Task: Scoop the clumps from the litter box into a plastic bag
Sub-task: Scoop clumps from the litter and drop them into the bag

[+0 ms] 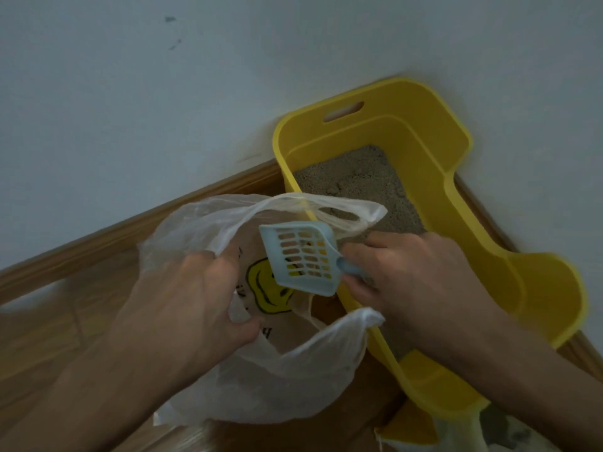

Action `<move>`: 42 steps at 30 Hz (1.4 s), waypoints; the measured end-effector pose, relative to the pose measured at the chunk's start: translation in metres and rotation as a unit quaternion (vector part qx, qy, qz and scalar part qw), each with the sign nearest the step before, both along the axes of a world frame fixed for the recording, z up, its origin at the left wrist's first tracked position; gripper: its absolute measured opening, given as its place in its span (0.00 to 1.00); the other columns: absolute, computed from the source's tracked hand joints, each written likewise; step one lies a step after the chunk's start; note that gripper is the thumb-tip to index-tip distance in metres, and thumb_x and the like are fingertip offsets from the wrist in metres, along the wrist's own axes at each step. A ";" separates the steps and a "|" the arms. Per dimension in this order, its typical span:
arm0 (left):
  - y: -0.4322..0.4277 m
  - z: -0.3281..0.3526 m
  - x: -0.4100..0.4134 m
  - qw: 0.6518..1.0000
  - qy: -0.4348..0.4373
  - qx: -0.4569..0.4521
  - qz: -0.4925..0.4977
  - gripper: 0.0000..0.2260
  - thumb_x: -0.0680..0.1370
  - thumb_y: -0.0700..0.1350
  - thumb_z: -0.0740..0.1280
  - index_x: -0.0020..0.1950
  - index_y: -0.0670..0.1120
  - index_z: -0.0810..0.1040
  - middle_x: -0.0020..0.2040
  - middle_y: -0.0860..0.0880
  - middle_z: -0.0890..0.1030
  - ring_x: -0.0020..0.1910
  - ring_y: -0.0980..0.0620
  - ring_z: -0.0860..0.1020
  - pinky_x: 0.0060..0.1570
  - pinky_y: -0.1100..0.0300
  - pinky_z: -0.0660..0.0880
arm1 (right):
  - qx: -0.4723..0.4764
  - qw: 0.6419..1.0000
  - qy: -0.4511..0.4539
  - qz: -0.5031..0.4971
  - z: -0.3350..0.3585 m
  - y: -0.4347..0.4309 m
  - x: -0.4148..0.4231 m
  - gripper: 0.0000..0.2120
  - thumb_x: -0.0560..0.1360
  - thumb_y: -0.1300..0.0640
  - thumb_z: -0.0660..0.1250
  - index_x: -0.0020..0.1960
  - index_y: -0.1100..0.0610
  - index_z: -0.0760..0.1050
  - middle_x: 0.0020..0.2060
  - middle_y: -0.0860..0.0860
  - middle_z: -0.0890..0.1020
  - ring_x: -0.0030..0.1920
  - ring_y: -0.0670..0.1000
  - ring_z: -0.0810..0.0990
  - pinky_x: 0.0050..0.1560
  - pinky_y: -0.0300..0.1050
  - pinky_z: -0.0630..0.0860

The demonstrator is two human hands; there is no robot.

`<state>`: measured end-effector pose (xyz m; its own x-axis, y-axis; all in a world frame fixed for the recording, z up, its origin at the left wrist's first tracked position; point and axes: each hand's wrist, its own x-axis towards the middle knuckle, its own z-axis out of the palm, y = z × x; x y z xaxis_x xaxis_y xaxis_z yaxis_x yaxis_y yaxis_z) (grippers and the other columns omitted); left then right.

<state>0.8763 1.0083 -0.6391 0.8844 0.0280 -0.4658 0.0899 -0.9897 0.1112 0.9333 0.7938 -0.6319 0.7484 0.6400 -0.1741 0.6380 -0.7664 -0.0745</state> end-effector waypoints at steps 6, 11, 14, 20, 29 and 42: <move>0.003 0.002 0.000 1.000 -0.009 -0.023 -0.006 0.26 0.68 0.69 0.64 0.58 0.60 0.59 0.40 0.56 0.70 0.40 0.55 0.73 0.33 0.61 0.70 | 0.089 0.970 0.177 -0.139 0.033 -0.026 0.006 0.13 0.71 0.41 0.62 0.45 0.45 0.82 0.32 0.44 0.81 0.32 0.45 0.77 0.27 0.43 0.72; 0.005 0.000 0.001 1.000 0.005 -0.005 -0.010 0.26 0.68 0.70 0.64 0.58 0.58 0.64 0.40 0.56 0.71 0.40 0.55 0.74 0.35 0.60 0.72 | 0.175 0.916 0.317 -0.172 0.038 -0.073 0.025 0.07 0.70 0.45 0.69 0.43 0.42 0.85 0.24 0.45 0.76 0.23 0.44 0.70 0.24 0.34 0.63; 0.003 -0.002 0.003 1.000 0.016 0.000 -0.008 0.24 0.69 0.69 0.64 0.58 0.57 0.68 0.40 0.56 0.72 0.38 0.57 0.72 0.29 0.64 0.63 | 0.213 0.861 0.393 -0.244 0.038 -0.104 0.031 0.09 0.67 0.47 0.71 0.45 0.45 0.86 0.23 0.50 0.70 0.23 0.45 0.64 0.24 0.38 0.60; 0.003 -0.008 0.006 1.000 0.016 -0.021 -0.015 0.26 0.68 0.69 0.65 0.60 0.58 0.65 0.39 0.56 0.72 0.40 0.56 0.73 0.36 0.60 0.73 | 0.182 0.839 0.351 -0.374 0.027 -0.162 0.022 0.11 0.67 0.42 0.74 0.44 0.47 0.85 0.23 0.53 0.70 0.23 0.50 0.65 0.24 0.41 0.61; 0.003 -0.020 0.010 0.999 0.011 -0.033 -0.018 0.27 0.66 0.69 0.66 0.59 0.60 0.64 0.38 0.56 0.72 0.37 0.58 0.72 0.32 0.61 0.69 | -0.125 0.924 0.209 -0.296 -0.048 -0.153 -0.018 0.08 0.80 0.45 0.59 0.51 0.47 0.75 0.36 0.44 0.80 0.32 0.42 0.78 0.27 0.33 0.69; 0.007 -0.023 0.010 1.000 -0.016 -0.010 -0.019 0.31 0.64 0.70 0.67 0.62 0.58 0.67 0.33 0.56 0.72 0.34 0.59 0.71 0.31 0.61 0.71 | -0.065 0.942 0.184 -0.273 -0.092 -0.121 -0.006 0.07 0.81 0.48 0.58 0.50 0.51 0.69 0.34 0.42 0.69 0.30 0.41 0.70 0.27 0.34 0.65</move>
